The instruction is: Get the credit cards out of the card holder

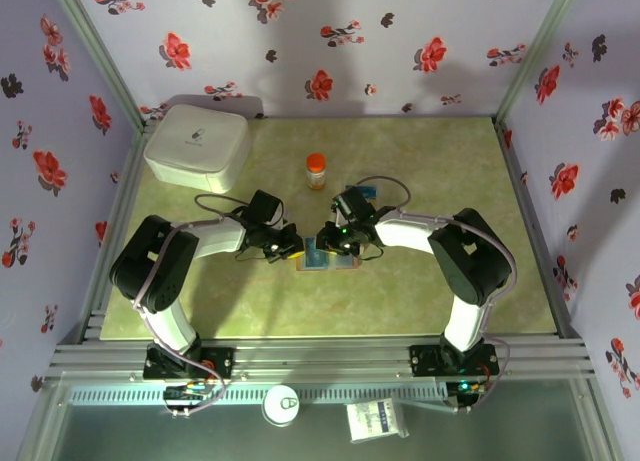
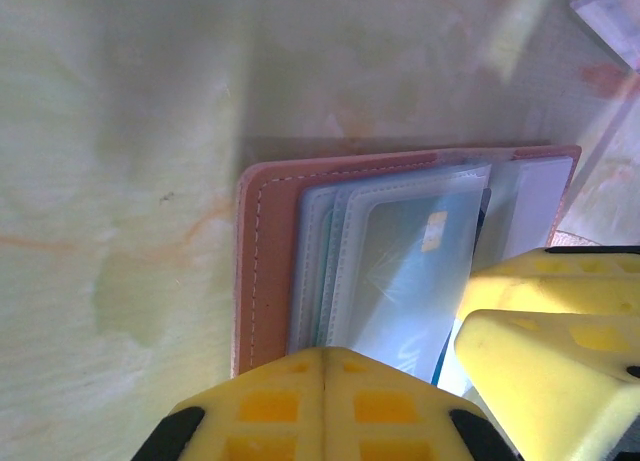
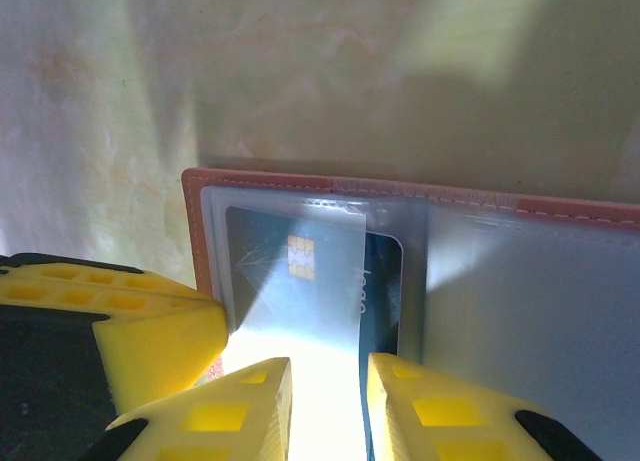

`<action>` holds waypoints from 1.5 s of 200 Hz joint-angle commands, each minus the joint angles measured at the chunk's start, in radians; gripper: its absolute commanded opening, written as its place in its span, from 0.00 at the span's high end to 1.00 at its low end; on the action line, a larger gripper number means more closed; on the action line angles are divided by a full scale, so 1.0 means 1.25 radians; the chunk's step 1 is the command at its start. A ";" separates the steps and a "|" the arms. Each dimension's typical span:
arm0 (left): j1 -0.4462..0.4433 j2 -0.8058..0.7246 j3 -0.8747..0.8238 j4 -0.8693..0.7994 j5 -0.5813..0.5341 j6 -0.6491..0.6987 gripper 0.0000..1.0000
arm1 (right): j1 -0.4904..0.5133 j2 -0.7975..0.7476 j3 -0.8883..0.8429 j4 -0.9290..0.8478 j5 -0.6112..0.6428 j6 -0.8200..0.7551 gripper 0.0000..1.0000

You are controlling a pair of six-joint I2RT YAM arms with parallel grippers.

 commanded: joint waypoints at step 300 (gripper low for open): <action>-0.045 -0.019 0.103 -0.124 -0.012 0.050 1.00 | 0.006 -0.065 0.017 -0.089 0.083 -0.049 0.74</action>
